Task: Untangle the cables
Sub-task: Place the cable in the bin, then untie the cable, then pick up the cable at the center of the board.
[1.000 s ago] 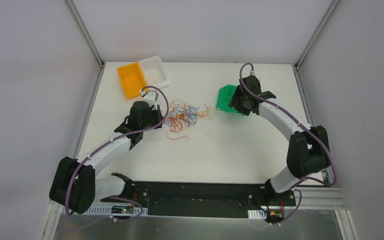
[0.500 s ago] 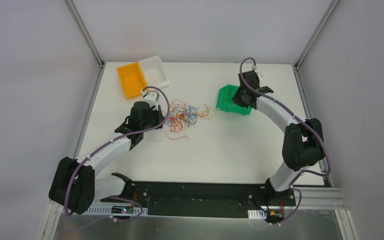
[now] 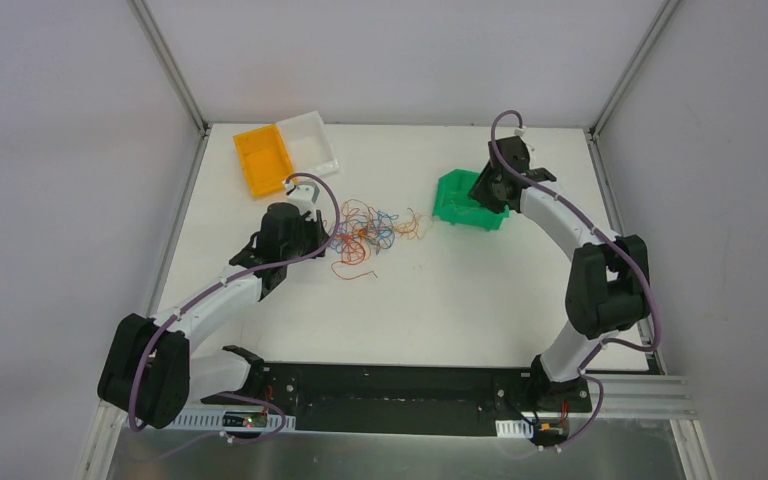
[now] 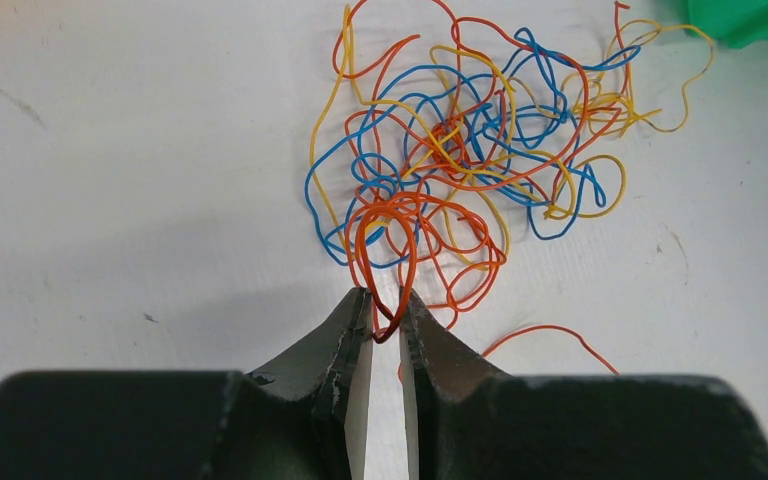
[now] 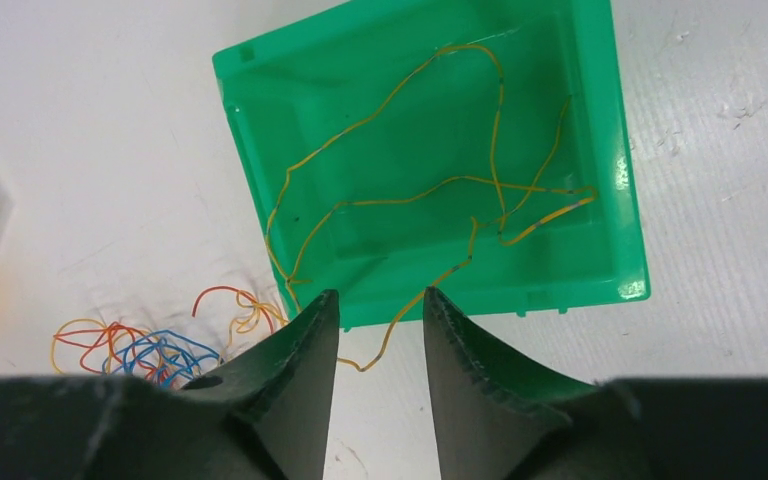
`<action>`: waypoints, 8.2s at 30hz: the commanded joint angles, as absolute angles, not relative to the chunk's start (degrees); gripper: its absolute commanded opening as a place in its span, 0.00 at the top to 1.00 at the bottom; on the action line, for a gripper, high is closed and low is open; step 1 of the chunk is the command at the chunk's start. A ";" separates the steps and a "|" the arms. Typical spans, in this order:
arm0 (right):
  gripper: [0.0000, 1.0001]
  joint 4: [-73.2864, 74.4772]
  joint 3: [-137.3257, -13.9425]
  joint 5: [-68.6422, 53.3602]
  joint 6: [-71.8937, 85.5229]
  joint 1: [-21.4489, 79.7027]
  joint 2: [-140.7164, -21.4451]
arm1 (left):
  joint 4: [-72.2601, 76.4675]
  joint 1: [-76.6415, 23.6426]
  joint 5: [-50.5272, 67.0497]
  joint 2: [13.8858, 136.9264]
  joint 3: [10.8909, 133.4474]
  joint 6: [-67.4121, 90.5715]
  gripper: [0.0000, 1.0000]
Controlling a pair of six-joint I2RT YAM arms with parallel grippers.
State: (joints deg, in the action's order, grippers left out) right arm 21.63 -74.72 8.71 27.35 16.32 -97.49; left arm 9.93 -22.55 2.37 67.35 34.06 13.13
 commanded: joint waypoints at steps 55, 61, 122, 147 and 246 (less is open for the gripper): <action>0.37 27.97 -85.72 10.56 21.04 12.79 -99.22 | 8.81 -23.99 1.48 66.44 35.09 11.37 0.84; 0.23 23.10 -74.93 8.90 16.39 19.96 -87.43 | 3.99 -24.28 3.80 63.19 38.37 13.77 0.97; 0.55 -22.71 -35.71 8.75 34.20 30.52 -82.76 | -40.72 -23.03 -28.03 54.83 89.59 6.38 1.00; 0.36 -24.09 -34.61 5.20 28.44 31.80 -76.17 | -37.88 -26.30 -12.29 78.47 76.33 15.13 0.91; 0.33 -25.30 -33.79 6.11 26.57 31.87 -73.95 | -29.90 -24.85 2.86 106.15 71.39 19.78 0.03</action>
